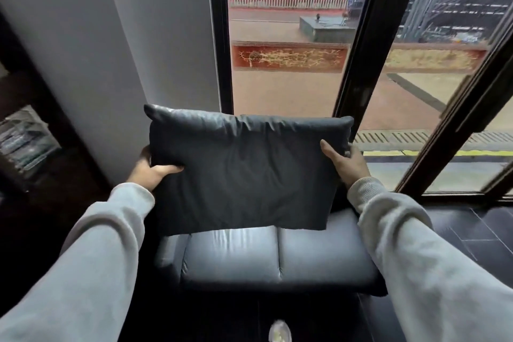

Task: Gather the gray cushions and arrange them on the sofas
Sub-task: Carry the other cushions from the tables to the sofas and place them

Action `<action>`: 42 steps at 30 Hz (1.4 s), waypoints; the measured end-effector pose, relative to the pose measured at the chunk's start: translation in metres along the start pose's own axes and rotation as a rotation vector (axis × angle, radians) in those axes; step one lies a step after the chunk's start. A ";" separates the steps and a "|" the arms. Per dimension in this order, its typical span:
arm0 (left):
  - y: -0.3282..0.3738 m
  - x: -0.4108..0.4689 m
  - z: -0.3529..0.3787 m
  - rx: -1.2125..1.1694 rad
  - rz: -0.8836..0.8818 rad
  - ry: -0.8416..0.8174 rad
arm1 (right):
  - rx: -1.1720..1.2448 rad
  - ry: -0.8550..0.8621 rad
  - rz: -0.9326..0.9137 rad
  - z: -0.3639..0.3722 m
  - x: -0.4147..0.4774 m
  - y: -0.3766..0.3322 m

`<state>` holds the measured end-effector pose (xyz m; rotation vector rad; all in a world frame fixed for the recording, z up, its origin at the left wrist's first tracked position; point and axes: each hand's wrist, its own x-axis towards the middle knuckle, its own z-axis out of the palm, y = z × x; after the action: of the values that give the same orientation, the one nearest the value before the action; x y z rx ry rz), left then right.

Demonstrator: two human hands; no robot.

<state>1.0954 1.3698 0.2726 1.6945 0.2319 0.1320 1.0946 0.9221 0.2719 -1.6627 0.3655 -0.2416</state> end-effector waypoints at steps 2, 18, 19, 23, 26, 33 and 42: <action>-0.014 0.042 0.013 -0.031 -0.062 -0.014 | 0.002 -0.016 0.042 0.021 0.043 0.013; -0.157 0.299 0.094 0.054 -0.576 0.186 | -0.176 -0.149 0.287 0.206 0.343 0.173; -0.168 0.313 0.096 0.045 -0.594 0.189 | -0.169 -0.147 0.310 0.214 0.353 0.184; -0.210 0.370 0.105 0.041 -0.653 0.163 | -0.129 -0.125 0.375 0.240 0.391 0.231; -0.246 0.409 0.111 0.080 -0.690 0.114 | -0.068 -0.129 0.476 0.257 0.405 0.263; -0.315 0.486 0.146 0.054 -0.722 0.025 | -0.064 -0.084 0.564 0.289 0.419 0.329; -0.366 0.530 0.161 0.074 -0.786 0.085 | -0.261 0.131 0.494 0.307 0.457 0.355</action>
<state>1.6185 1.3810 -0.1368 1.5588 0.9515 -0.3941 1.5959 0.9997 -0.1426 -1.7553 0.9216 0.0713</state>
